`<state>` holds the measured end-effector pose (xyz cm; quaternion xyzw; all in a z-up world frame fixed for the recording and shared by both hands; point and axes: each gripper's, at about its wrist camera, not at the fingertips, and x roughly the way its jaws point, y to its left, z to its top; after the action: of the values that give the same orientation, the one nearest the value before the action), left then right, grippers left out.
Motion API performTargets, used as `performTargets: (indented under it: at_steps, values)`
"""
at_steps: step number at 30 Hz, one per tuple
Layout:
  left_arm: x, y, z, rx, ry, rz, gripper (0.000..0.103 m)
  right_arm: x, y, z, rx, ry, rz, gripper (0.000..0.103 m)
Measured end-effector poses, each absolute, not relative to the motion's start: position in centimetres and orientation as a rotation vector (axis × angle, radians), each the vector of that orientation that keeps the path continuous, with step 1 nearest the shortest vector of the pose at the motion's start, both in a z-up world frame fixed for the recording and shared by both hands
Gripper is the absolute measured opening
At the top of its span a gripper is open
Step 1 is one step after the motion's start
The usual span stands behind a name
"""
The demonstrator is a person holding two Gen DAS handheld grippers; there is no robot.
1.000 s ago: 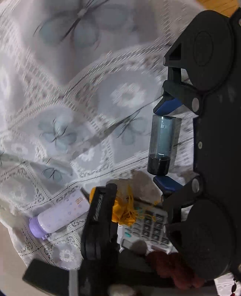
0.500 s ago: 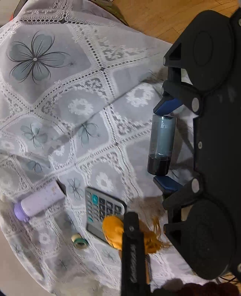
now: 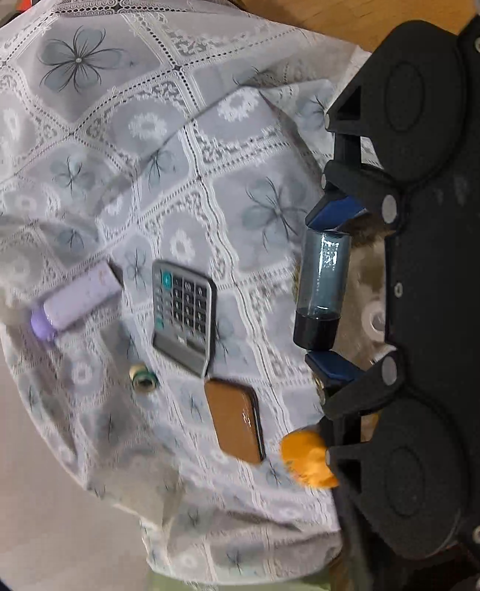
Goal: Organize soft objects
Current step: 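Carry the orange pouch and glass bottle over the basket with both tools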
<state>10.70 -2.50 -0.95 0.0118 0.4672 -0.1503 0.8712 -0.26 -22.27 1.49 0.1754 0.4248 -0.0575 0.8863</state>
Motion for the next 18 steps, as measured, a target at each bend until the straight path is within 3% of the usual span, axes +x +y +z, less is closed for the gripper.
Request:
performTargets:
  at_steps: [18]
  values:
    - [1.5,0.2,-2.6,-0.033,0.997,-0.235,0.061,-6.3,-20.6,2.2,0.354,0.885,-0.059,0.072]
